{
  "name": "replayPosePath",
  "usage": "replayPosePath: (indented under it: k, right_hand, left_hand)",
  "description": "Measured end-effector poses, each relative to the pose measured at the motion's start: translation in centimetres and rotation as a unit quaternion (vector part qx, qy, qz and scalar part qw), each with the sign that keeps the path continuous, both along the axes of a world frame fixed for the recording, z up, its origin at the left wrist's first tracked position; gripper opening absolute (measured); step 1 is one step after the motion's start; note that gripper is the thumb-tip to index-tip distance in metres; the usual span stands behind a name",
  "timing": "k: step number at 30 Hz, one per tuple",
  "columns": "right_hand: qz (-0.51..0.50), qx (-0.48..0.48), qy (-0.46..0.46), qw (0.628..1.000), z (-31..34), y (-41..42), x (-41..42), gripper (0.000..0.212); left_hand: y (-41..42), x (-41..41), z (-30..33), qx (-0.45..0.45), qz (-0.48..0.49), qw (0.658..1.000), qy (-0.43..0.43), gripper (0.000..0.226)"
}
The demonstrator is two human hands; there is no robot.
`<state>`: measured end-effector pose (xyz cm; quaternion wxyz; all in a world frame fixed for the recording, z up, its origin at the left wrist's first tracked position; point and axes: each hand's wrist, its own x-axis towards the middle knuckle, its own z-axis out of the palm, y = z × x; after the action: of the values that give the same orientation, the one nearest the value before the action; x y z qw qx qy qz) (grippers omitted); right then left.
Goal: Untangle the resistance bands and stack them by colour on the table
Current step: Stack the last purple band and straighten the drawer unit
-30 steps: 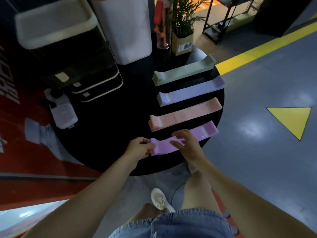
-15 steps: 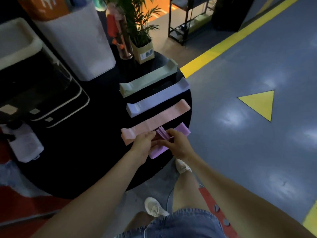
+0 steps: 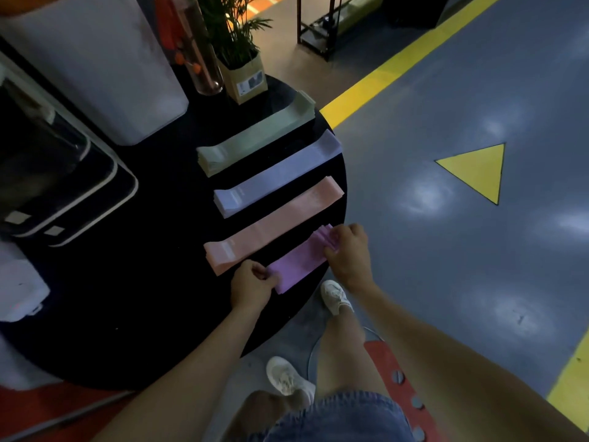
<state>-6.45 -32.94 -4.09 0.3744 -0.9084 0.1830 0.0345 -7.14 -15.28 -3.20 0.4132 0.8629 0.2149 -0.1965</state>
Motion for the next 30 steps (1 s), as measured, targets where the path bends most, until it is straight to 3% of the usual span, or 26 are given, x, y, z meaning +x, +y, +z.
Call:
replayPosePath:
  k: [4,6,11,15,23,30]
  right_hand:
    - [0.005,0.006,0.045,0.999,-0.3,-0.6,0.7,0.054]
    - [0.015,0.029,0.076,0.997,-0.5,-1.0,1.1,0.056]
    - [0.039,0.014,0.109,0.993,-0.4,-1.3,2.0,0.021]
    - [0.048,0.012,0.131,0.99,0.2,-1.2,2.5,0.01]
    - [0.063,0.042,0.134,0.988,0.8,-1.1,1.6,0.013]
    - [0.076,0.094,0.049,0.991,5.6,0.7,2.9,0.014]
  left_hand:
    - [-0.4,0.1,0.3,0.007,0.022,1.0,0.019,0.03]
    - [-0.5,0.5,0.4,0.011,0.023,0.999,0.037,0.035]
    - [-0.6,1.2,0.5,0.008,0.009,0.996,0.085,0.028]
    - [-0.6,0.9,0.4,-0.007,-0.003,0.996,0.09,0.027]
    - [0.2,0.3,1.0,-0.052,-0.024,0.996,0.067,0.02]
    - [3.2,1.6,5.1,-0.083,0.02,0.996,0.003,0.03]
